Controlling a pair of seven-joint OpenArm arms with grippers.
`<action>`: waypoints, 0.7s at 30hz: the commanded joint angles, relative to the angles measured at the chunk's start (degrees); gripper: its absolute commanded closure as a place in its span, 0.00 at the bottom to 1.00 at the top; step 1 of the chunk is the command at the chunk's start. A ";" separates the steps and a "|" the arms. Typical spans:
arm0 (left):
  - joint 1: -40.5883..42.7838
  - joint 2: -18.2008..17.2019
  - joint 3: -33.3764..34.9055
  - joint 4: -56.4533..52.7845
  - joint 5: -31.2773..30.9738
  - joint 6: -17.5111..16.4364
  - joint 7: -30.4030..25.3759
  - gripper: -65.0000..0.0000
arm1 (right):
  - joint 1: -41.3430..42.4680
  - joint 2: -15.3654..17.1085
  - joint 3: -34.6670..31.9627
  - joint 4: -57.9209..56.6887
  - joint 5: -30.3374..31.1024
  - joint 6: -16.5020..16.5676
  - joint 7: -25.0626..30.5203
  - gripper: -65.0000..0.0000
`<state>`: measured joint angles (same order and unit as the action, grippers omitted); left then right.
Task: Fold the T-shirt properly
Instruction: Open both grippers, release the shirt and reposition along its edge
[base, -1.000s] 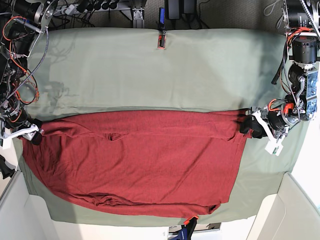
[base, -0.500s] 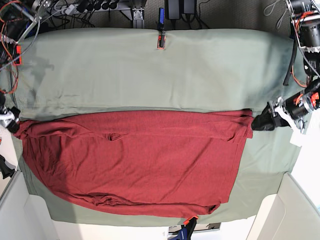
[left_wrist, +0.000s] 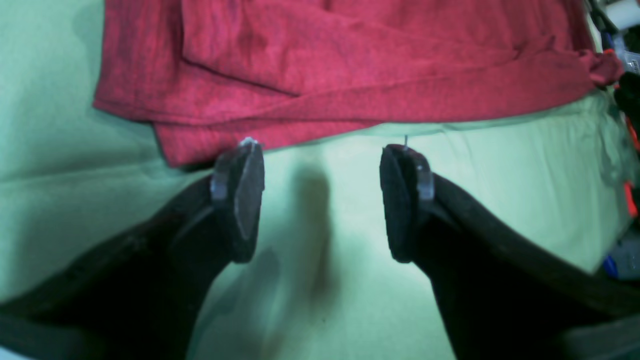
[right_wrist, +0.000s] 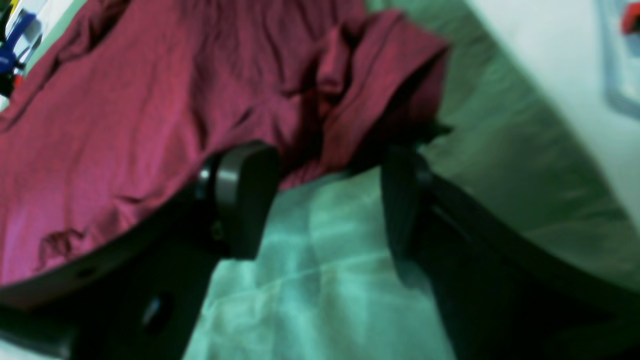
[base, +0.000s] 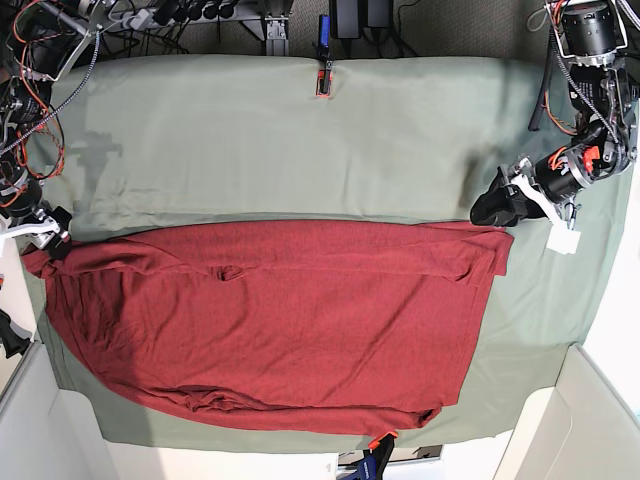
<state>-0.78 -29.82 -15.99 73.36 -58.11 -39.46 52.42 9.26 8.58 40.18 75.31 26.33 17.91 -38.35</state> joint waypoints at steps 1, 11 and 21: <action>-0.96 -0.76 -0.55 0.48 -0.68 -0.54 -1.46 0.40 | 1.42 0.74 -0.37 -0.07 0.63 0.26 1.01 0.45; -1.03 2.23 -0.55 -0.83 5.40 3.48 -5.25 0.40 | 3.04 0.74 -0.57 -4.55 0.66 -1.22 2.12 0.45; -8.07 5.68 -0.55 -12.02 10.29 7.98 -8.46 0.40 | 4.37 0.74 -0.57 -4.55 0.02 -1.16 1.86 0.45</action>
<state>-7.94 -23.59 -16.56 60.97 -49.45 -32.77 43.42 12.56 8.58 39.62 70.04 25.89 16.67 -36.88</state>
